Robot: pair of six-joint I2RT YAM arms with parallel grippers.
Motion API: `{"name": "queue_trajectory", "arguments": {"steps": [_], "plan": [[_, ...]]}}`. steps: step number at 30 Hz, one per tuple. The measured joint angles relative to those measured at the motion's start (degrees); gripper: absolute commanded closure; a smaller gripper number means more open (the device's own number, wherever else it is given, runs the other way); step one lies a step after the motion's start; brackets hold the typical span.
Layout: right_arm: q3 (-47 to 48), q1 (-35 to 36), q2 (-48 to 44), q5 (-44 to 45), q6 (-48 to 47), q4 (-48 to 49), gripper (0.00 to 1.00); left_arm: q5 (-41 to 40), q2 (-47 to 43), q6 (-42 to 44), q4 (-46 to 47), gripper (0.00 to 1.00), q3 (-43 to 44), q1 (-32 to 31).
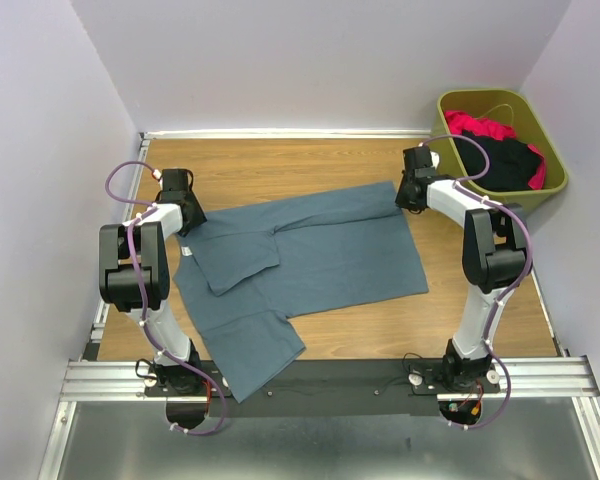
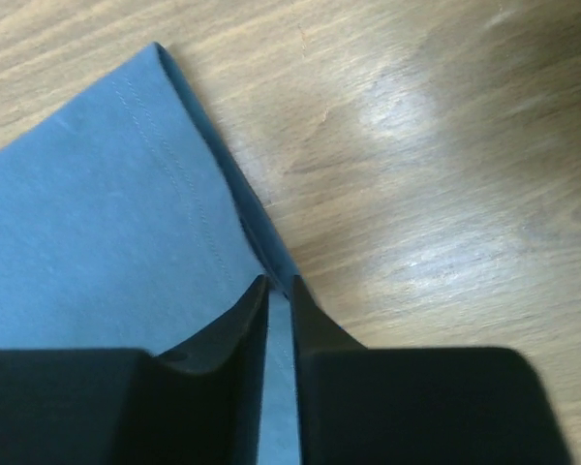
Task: Fold and stack the t-shirts
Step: Fold the tshirt
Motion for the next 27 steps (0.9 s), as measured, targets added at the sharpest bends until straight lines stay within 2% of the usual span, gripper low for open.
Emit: {"name": "queue_trajectory", "arguments": {"steps": [2,6,11,17,21,27], "plan": [[0.2,0.0,0.0,-0.2,-0.2,-0.6,0.64,0.4,-0.1,0.1,0.1,0.42,0.0,0.0],[1.5,0.3,-0.2,-1.1,-0.7,-2.1,0.6,1.3,-0.9,0.3,-0.5,0.35,0.0,0.0],[3.9,4.1,-1.0,-3.3,-1.0,-2.4,0.6,1.7,-4.5,0.1,-1.7,0.35,-0.1,-0.4],[7.7,12.5,-1.0,-9.2,-2.0,-2.5,0.6,2.4,-13.1,-0.7,-3.0,0.37,-1.3,-1.5],[10.6,17.9,0.6,-13.1,-3.4,-1.9,0.6,2.8,-17.8,-0.9,-3.8,0.41,-3.5,-5.7],[15.1,21.8,6.1,-16.3,-4.4,-1.6,0.6,5.3,-18.7,-0.9,-4.3,0.44,-6.3,-18.2]]}}
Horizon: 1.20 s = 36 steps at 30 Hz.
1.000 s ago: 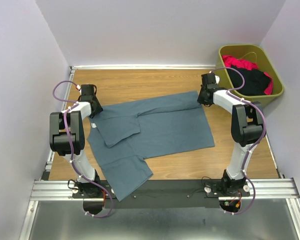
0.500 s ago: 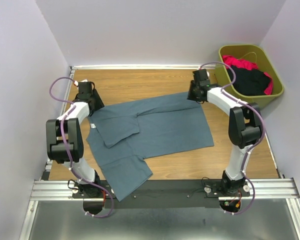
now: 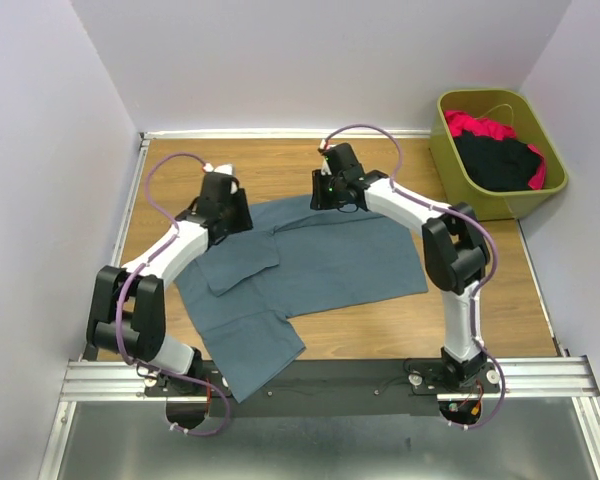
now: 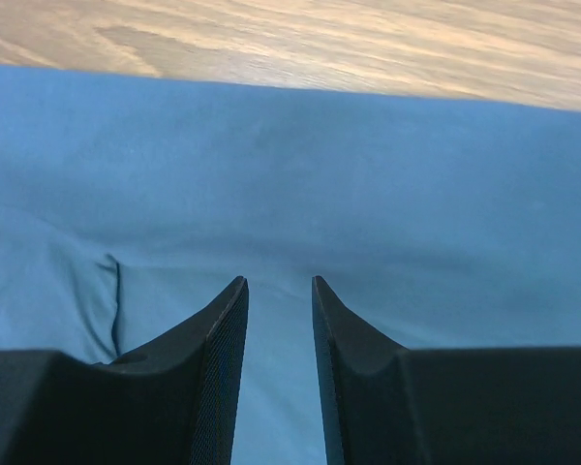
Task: Fold and stack the t-shirts
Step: Fold the tshirt
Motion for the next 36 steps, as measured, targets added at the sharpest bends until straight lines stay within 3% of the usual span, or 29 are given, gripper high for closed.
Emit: {"name": "queue_trajectory", "arguments": {"steps": [9,19,26,32,36], "plan": [[4.2,1.8,5.7,-2.4,-0.5,0.2,0.6,3.6,3.6,0.0,-2.3,0.45,-3.8,-8.3],[1.6,2.5,7.0,-3.0,-0.5,0.9,0.6,5.6,5.2,0.3,-5.1,0.45,-5.9,-8.8],[-3.2,2.5,3.8,-3.0,-1.1,1.6,0.6,5.7,1.5,-0.2,-7.5,0.44,-6.6,-8.8],[-7.0,3.7,-1.1,-6.6,-0.2,1.7,0.48,5.2,-3.8,-2.4,-9.0,0.41,-6.5,-6.4],[-9.0,6.7,-3.0,-11.5,2.0,2.8,0.39,5.0,-8.2,-4.4,-8.1,0.37,-7.9,-0.4]]}}
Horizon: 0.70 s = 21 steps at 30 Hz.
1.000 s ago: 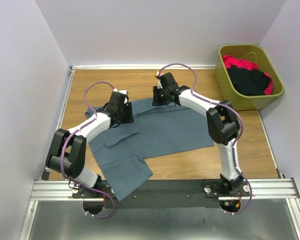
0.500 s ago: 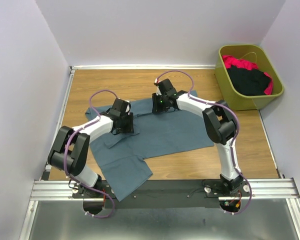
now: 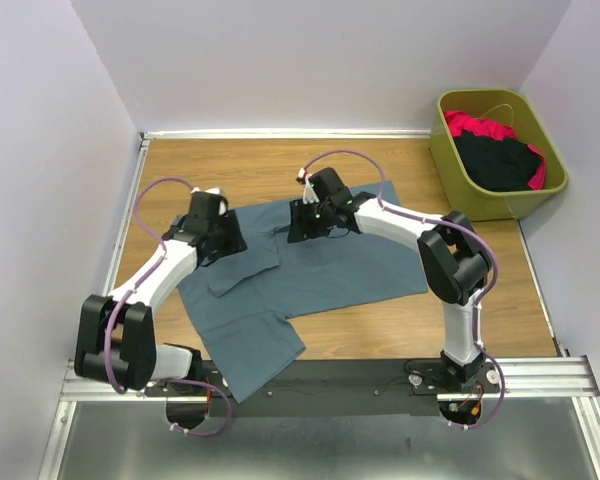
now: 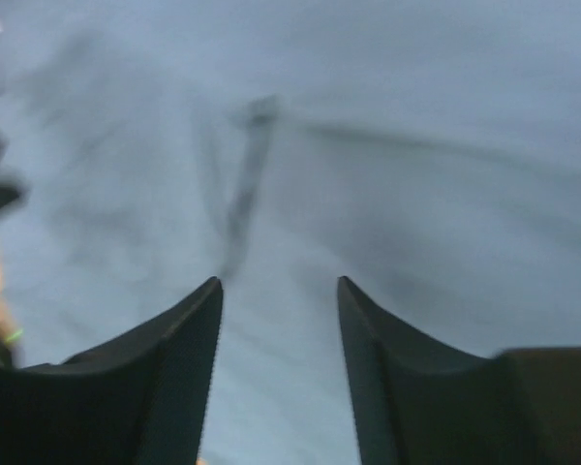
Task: Fold and stack the t-shirts
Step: Fold the tshirt
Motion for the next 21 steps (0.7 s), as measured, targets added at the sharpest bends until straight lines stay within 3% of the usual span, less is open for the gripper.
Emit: {"name": "queue_trajectory", "arguments": {"steps": [4,8,21], "plan": [[-2.7,2.9,0.0,-5.5,3.4,3.4,0.32,0.1,-3.2,-1.0,0.8,0.36,-3.3,6.4],[-4.5,3.8,0.2,-9.0,7.2,5.9,0.31,0.2,-3.6,-1.4,1.0,0.36,-5.6,9.6],[-4.6,4.0,5.1,-14.3,13.2,12.3,0.42,0.6,-3.9,-1.4,1.9,0.37,-6.1,10.8]]}}
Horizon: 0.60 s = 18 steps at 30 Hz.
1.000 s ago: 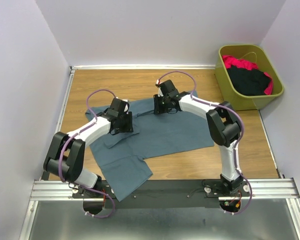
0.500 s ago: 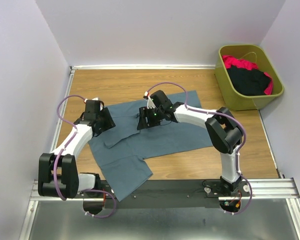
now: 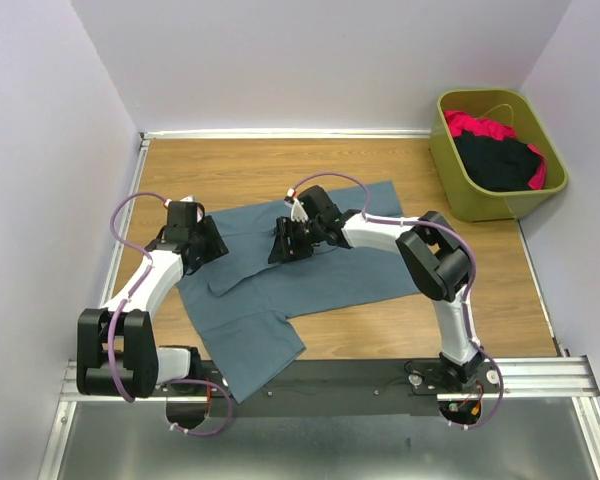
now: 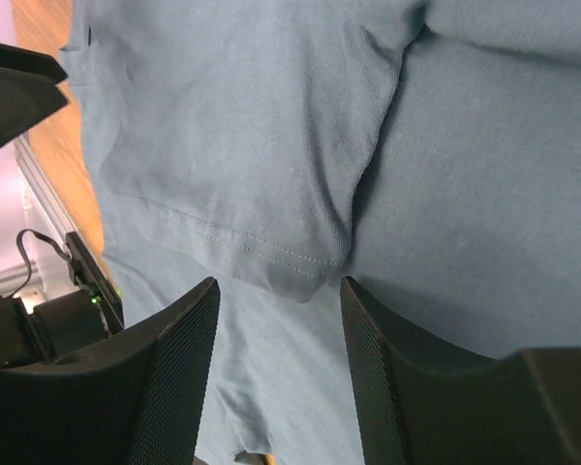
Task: Fold and stack the t-shirts
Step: Fold the tshirt
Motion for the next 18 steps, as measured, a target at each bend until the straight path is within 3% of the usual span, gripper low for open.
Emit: {"name": "queue_trajectory", "arguments": {"steps": [9,18], "plan": [[0.0,0.1,1.7,-1.9,1.4,1.6,0.53,0.0,-1.0,0.0,0.0,0.37,0.0,0.1],[0.3,0.1,1.8,-3.1,2.0,1.6,0.78,0.0,-1.6,0.0,0.0,0.38,0.0,0.1]]}}
